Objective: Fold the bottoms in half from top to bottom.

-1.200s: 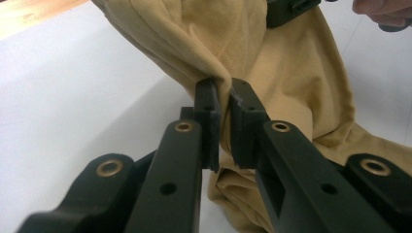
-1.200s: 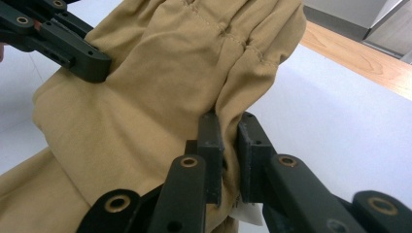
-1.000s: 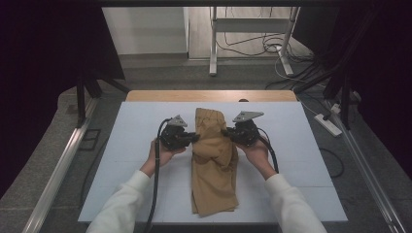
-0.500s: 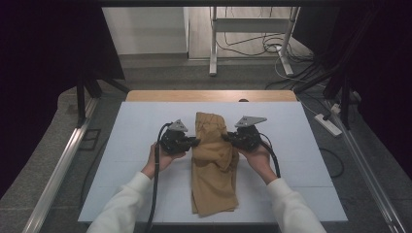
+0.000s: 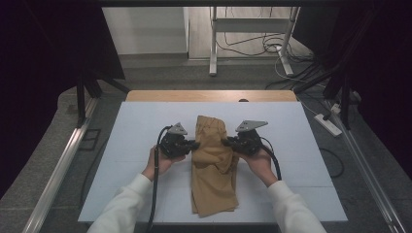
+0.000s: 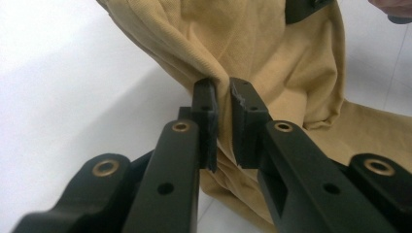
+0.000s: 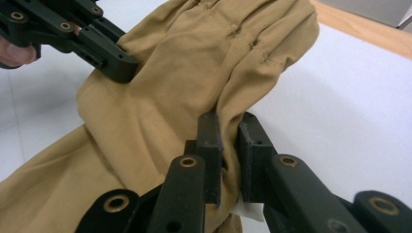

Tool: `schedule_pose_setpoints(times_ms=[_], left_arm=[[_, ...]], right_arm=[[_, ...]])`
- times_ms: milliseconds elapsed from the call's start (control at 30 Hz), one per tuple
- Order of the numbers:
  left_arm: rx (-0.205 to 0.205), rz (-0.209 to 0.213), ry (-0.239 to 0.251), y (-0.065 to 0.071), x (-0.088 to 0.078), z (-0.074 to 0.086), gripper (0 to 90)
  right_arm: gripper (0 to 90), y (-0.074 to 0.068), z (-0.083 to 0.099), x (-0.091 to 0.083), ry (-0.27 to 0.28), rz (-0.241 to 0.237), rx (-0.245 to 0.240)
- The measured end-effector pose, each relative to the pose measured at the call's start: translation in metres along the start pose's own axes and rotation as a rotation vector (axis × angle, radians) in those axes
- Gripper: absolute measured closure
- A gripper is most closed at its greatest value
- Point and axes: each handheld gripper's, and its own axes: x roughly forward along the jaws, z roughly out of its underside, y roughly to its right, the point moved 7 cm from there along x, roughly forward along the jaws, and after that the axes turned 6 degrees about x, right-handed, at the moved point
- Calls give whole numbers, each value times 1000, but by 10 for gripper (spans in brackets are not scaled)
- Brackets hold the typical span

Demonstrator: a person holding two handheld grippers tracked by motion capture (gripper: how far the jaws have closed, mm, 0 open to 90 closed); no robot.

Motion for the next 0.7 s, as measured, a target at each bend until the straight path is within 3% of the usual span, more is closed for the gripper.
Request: schedule_pose_setpoints(times_ms=[700], left_arm=[[22,17,-3,18,-6,14,797]], right_arm=[[800,-24,16,-14,-17,-43,-41]])
